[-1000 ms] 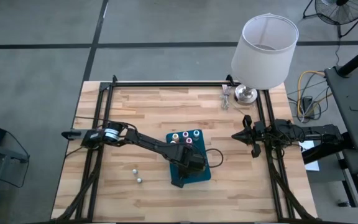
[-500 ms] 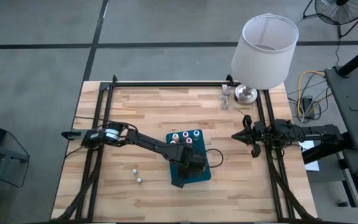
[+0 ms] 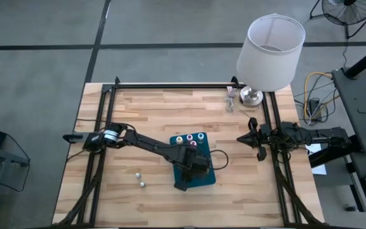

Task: Pick & Place food coloring
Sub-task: Put the top small black food coloring bottle into the blue bin

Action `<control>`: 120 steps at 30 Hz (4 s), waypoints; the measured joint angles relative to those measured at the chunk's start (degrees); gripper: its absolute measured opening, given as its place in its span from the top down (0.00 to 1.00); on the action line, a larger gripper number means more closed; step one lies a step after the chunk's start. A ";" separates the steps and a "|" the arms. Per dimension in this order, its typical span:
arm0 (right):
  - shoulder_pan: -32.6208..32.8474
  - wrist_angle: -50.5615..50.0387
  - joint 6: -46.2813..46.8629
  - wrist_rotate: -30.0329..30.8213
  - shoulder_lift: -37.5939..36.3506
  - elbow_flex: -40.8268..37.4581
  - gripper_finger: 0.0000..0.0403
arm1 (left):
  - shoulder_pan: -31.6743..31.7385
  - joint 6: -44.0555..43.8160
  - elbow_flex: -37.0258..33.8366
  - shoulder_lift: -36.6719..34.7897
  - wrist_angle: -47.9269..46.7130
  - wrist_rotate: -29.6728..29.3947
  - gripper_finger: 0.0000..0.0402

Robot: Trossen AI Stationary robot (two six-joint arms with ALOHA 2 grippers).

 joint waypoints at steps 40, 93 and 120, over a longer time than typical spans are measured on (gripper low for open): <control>0.02 -0.03 0.00 -0.04 -0.02 -0.02 0.98 | -6.18 -7.43 -32.60 -32.33 1.92 -0.34 0.74; 0.00 -0.03 0.00 -0.02 0.00 -0.02 0.98 | -15.43 -3.29 -59.61 -45.39 11.78 -3.45 0.46; 0.01 -0.05 0.00 -0.03 0.02 -0.01 0.98 | -12.92 -5.09 -61.48 -40.33 15.67 -3.40 0.47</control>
